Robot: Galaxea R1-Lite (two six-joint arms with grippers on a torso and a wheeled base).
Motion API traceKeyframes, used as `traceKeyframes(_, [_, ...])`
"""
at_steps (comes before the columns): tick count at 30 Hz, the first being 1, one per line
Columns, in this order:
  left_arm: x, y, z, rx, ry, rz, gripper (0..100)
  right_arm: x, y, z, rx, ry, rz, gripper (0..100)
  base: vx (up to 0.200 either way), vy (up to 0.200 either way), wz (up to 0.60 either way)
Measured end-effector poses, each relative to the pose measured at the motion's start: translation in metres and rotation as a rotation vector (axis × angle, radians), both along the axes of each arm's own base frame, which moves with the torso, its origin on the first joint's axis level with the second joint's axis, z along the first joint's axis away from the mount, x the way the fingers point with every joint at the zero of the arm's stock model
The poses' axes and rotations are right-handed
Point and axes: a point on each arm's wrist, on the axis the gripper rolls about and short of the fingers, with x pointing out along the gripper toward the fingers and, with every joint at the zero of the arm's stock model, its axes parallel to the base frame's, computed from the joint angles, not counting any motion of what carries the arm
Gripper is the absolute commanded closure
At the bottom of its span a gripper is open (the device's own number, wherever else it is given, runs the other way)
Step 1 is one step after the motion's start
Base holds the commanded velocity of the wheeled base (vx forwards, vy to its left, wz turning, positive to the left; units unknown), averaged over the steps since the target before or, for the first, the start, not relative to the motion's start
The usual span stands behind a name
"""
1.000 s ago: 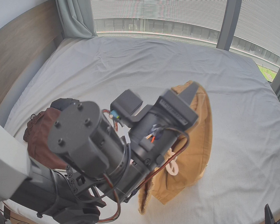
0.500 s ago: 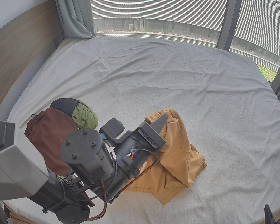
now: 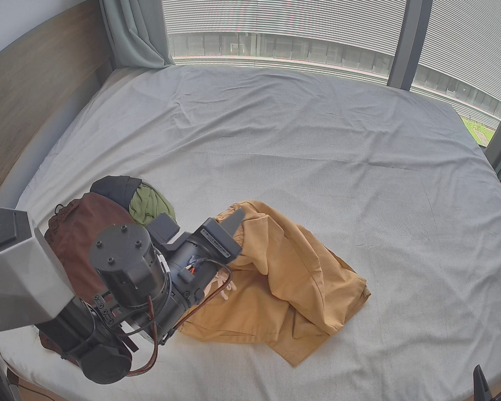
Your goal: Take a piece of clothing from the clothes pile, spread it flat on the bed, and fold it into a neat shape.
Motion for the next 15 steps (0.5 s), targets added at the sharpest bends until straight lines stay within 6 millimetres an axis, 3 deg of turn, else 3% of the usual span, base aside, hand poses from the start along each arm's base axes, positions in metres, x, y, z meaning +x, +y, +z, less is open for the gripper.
traceKeyframes(15, [0.026, 0.044, -0.011, 0.099, 0.005, 0.12, 100, 0.0, 0.0, 0.0, 0.001, 0.0, 0.0, 0, 0.0, 0.0, 0.0])
